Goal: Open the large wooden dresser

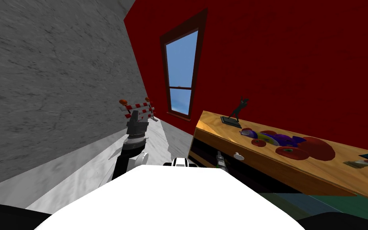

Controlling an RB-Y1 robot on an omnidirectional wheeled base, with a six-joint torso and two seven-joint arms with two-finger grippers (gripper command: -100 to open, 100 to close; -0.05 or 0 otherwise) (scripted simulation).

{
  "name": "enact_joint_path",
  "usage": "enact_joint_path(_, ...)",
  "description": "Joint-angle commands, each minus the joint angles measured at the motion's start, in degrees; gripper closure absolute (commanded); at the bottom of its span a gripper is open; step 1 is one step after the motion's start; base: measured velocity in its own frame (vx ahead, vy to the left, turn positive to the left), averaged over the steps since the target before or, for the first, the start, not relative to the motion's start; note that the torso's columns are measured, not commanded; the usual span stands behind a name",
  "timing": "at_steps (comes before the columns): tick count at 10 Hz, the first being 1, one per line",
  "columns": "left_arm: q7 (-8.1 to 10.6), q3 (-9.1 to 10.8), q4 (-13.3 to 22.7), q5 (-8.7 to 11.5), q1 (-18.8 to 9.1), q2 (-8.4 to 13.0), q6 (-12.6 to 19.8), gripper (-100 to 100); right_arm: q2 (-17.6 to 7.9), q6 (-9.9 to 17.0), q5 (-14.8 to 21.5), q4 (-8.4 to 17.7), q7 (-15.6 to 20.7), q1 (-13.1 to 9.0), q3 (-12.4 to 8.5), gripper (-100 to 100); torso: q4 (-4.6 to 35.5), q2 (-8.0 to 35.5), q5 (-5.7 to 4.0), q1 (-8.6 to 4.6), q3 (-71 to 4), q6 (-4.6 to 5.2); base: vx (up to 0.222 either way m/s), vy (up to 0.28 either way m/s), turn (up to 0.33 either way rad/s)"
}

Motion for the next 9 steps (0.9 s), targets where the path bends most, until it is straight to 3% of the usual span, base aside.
enact_joint_path(1,0.00,0.00,0.00,0.00,0.00,0.00,0.00,0,0.51,-1.58,-1.77,-1.78,-3.29,1.49,-0.29,100,-0.01,-0.02,0.01,0.02,-0.02,0.02,-0.017,0.018,-0.119)
enact_joint_path(9,0.00,0.00,0.00,0.00,0.00,0.00,0.00,0,2.28,-7.10,-7.97,-8.00,-15.11,6.72,-1.29,100,-0.04,-0.12,-0.01,-0.03,-0.08,0.00,-0.025,0.015,-0.089)
